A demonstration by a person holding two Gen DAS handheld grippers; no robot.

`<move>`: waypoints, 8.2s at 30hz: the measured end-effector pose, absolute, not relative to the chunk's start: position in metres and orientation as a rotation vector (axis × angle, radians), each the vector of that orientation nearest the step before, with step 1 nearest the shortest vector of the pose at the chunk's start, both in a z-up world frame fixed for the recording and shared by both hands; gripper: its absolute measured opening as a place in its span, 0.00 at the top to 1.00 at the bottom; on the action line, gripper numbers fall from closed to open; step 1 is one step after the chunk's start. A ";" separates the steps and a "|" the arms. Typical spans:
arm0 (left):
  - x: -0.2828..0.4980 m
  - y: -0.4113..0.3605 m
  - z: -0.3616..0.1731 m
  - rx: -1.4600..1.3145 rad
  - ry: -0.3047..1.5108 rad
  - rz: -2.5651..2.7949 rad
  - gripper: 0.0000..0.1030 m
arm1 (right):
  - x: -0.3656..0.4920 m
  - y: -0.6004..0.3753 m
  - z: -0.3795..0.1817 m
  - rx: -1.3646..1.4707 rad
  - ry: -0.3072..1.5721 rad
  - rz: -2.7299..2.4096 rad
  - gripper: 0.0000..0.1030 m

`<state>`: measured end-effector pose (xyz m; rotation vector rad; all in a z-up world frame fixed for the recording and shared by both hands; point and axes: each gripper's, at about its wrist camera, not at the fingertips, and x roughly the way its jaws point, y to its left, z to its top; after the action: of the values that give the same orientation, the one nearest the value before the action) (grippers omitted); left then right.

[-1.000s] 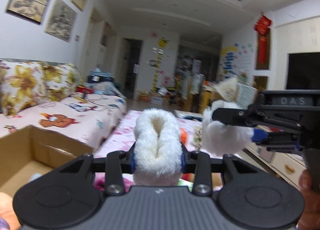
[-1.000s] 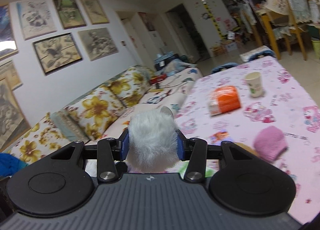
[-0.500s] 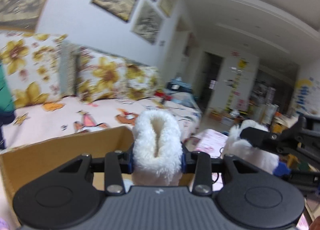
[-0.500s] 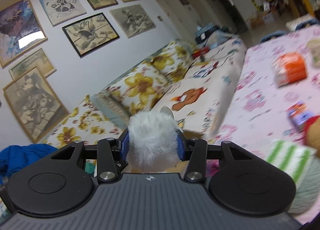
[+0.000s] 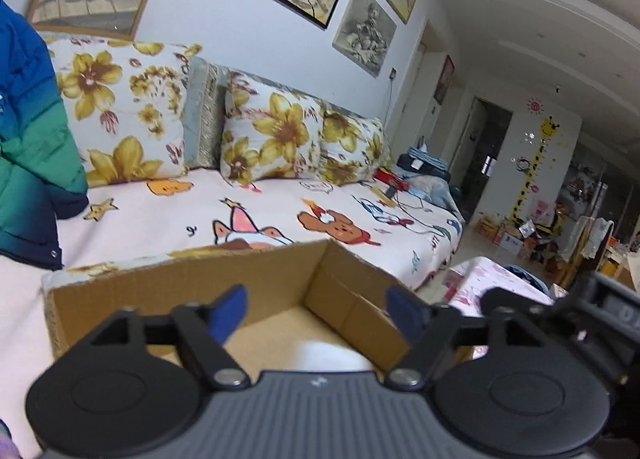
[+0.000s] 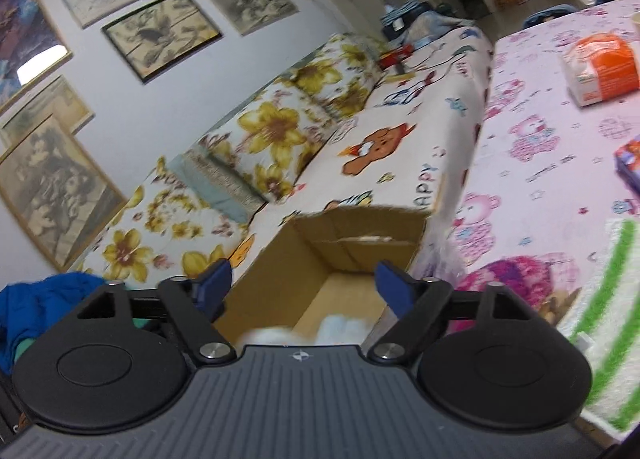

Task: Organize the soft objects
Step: 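Carry both white slippers over the cardboard box and open both tools, then move both open tools back over the pile of soft items, then grasp the green-striped sponge with the left tool while the right tool grasps the floral slipper, then carry sponge and floral slipper over the cardboard box and open both tools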

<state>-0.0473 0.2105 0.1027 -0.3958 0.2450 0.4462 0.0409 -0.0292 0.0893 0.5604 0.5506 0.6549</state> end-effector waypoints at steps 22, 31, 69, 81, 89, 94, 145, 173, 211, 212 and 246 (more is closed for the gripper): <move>-0.045 0.173 0.108 -0.202 0.198 0.288 0.01 | 0.004 -0.079 0.104 0.444 0.400 0.456 0.00; -0.044 0.158 0.106 -0.145 0.179 0.233 0.01 | 0.005 -0.084 0.101 0.455 0.387 0.398 0.00; -0.027 0.080 0.077 0.046 0.293 -0.100 0.01 | -0.008 -0.102 0.089 0.455 0.401 0.209 0.00; -0.007 0.052 0.055 0.167 0.428 -0.231 0.01 | -0.010 -0.104 0.078 0.479 0.437 0.161 0.00; 0.011 0.044 0.046 0.185 0.481 -0.250 0.01 | -0.007 -0.108 0.072 0.490 0.477 0.133 0.00; 0.023 0.041 0.039 0.187 0.530 -0.285 0.01 | -0.002 -0.108 0.063 0.461 0.530 0.112 0.00; 0.002 0.057 0.053 -0.043 0.504 -0.316 0.19 | -0.010 -0.108 0.042 0.255 0.667 0.039 0.22; -0.017 0.102 0.081 -0.141 0.356 -0.220 0.19 | -0.026 -0.091 0.068 0.380 0.566 0.095 0.22; -0.046 0.238 0.096 -0.480 0.228 0.325 0.18 | 0.000 0.032 0.105 0.259 0.502 0.571 0.22; -0.047 0.242 0.095 -0.495 0.232 0.342 0.18 | -0.001 0.034 0.105 0.256 0.508 0.582 0.22; -0.048 0.236 0.098 -0.425 0.213 0.376 0.01 | -0.035 -0.026 0.100 0.287 0.531 0.380 0.00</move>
<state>-0.0484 0.2359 0.0983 -0.4253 0.2133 0.3759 -0.0351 -0.0261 0.0996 0.2866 0.5309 0.3796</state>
